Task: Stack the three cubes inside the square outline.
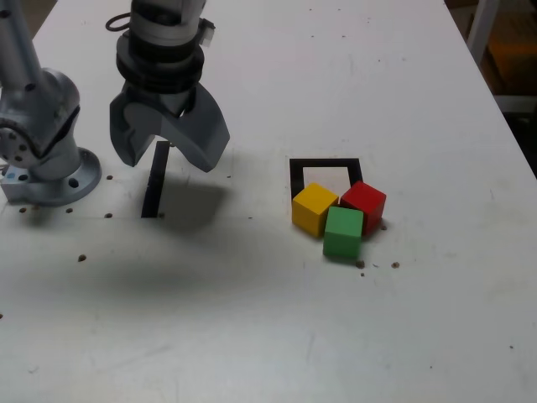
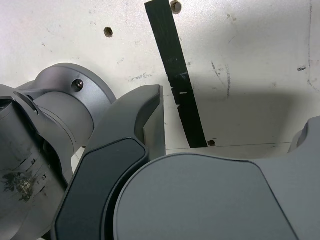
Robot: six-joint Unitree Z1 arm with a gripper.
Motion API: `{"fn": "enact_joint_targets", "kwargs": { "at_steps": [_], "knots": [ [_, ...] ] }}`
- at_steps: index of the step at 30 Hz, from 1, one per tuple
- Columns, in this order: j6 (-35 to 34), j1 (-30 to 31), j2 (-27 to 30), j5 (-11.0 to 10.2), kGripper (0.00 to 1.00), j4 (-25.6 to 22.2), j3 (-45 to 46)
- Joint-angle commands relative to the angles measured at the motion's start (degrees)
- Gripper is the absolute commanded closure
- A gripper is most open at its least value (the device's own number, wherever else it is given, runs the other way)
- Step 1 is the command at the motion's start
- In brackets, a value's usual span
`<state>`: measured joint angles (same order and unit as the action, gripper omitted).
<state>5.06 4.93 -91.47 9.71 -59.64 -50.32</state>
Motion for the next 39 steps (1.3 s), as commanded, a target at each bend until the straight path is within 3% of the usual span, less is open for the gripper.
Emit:
{"fn": "enact_joint_targets", "kwargs": {
  "at_steps": [1, 13, 17, 25, 39],
  "knots": [
    [-0.11, -0.09, -0.2, -0.1, 0.0, -0.15, -0.08],
    [-0.63, -0.09, -0.35, -0.09, 0.01, -0.07, -0.15],
    [0.89, -0.69, -0.44, -1.54, 0.01, -1.93, -2.27],
    [7.27, -2.38, -1.48, -6.48, 0.01, -4.66, -9.32],
    [12.01, -3.12, -1.55, -7.98, 0.03, -8.53, -22.53]
  ]
}}
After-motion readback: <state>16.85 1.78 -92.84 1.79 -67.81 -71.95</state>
